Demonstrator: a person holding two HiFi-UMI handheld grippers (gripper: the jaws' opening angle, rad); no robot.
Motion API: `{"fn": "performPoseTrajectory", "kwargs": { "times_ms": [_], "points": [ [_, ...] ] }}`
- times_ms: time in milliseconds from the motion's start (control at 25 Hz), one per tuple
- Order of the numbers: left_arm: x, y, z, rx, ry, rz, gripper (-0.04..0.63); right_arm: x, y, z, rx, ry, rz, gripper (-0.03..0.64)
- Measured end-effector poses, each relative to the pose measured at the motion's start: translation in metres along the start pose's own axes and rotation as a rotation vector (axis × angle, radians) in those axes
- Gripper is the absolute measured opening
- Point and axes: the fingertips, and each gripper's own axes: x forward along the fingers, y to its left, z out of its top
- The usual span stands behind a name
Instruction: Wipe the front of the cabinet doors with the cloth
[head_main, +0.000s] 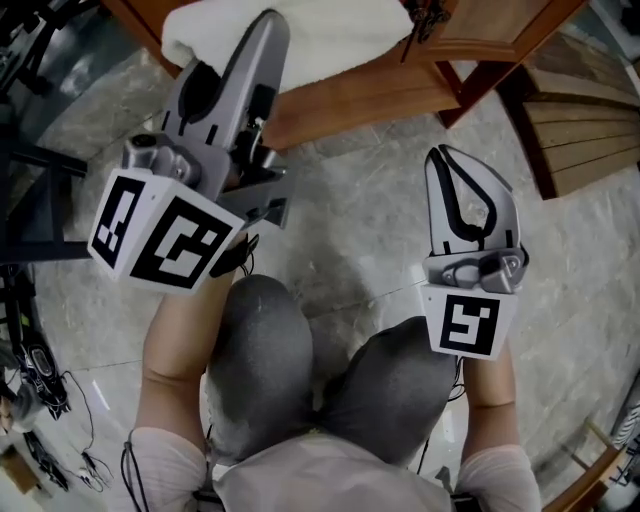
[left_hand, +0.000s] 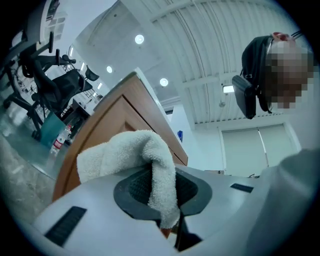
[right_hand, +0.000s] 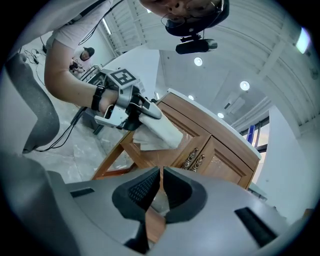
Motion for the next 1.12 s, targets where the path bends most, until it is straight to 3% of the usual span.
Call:
{"fn": "performPoseTrajectory", "kwargs": {
  "times_ms": [240,480,680,1120],
  "points": [
    [-0.066,0.041,0.013,0.019,0.017,0.112,0.06,0.02,0.029,0.024,-0.006,-0.046,0.047,0.048],
    [-0.077,0.074,-0.003,0.018,0.037,0.179,0.06,0.03,0.041,0.038,-0.022,-0.05,0.063,0.048],
    [-0.063,0.089,-0.026,-0.022,0.067,0.185,0.06,0.029,0.035,0.033,-0.028,-0.026,0.046,0.048],
    [-0.02,0.076,-0.061,-0.067,0.091,0.116,0.06,0.026,0.023,0.006,-0.041,0.033,0.022,0.048]
  ]
}}
